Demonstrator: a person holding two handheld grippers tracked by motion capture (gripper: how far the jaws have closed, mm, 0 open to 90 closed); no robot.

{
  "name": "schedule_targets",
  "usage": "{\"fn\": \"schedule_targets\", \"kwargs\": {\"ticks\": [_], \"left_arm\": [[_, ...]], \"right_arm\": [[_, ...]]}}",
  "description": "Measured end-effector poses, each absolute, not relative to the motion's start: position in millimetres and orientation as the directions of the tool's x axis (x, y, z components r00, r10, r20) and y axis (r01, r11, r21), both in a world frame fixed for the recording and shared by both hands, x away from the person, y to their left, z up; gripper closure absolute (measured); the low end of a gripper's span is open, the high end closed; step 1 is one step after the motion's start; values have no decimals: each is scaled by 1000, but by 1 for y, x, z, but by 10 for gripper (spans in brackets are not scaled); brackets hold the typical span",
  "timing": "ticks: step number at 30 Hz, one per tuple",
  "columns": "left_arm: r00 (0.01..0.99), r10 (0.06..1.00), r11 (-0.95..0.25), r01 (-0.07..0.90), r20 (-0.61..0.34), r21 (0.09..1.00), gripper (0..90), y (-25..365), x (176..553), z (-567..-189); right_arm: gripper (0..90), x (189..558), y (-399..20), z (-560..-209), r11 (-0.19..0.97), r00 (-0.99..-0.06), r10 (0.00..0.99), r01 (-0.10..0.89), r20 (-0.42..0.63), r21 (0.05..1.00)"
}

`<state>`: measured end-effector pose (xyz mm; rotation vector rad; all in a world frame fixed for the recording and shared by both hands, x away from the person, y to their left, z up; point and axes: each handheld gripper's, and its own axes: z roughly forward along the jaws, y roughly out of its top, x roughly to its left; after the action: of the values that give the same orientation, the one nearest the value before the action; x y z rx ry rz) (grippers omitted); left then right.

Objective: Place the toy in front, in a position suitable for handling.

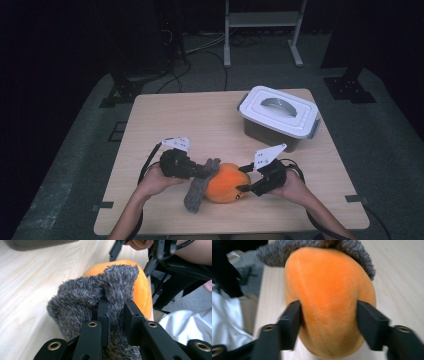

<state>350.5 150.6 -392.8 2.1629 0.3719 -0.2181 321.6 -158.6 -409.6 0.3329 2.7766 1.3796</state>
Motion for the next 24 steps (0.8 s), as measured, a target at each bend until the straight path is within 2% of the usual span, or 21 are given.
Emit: {"fn": "schedule_targets", "kwargs": {"ticks": [3, 7, 9, 10, 11, 12, 18, 21, 24], "left_arm": [[946, 165, -565, 322, -278, 759, 770, 148, 347, -391], [953, 150, -584, 301, -264, 754, 770, 146, 344, -391], [952, 163, -580, 304, -258, 756, 770, 146, 345, -391], [952, 163, -580, 304, -258, 756, 771, 146, 345, -391], [952, 167, -575, 304, -255, 759, 771, 145, 345, -390], [955, 178, -577, 296, -237, 761, 771, 146, 348, -385], [961, 178, -553, 274, -210, 787, 770, 142, 351, -368], [964, 175, -577, 265, -200, 773, 770, 138, 350, -371], [960, 179, -577, 281, -217, 767, 770, 143, 347, -383]], "right_arm": [[236, 330, -159, -407, 559, -966, 201, 250, 163, 791], [196, 337, -155, -412, 577, -961, 202, 274, 191, 769], [291, 338, -149, -417, 563, -953, 215, 299, 213, 771], [291, 338, -149, -417, 563, -953, 215, 299, 213, 771], [367, 337, -147, -417, 561, -957, 215, 286, 197, 777], [474, 334, -145, -412, 563, -964, 227, 246, 138, 789], [505, 332, -139, -399, 544, -967, 251, 172, 37, 821], [502, 329, -135, -404, 574, -973, 232, 138, 1, 807], [491, 327, -146, -411, 574, -974, 226, 145, 14, 806]]}}
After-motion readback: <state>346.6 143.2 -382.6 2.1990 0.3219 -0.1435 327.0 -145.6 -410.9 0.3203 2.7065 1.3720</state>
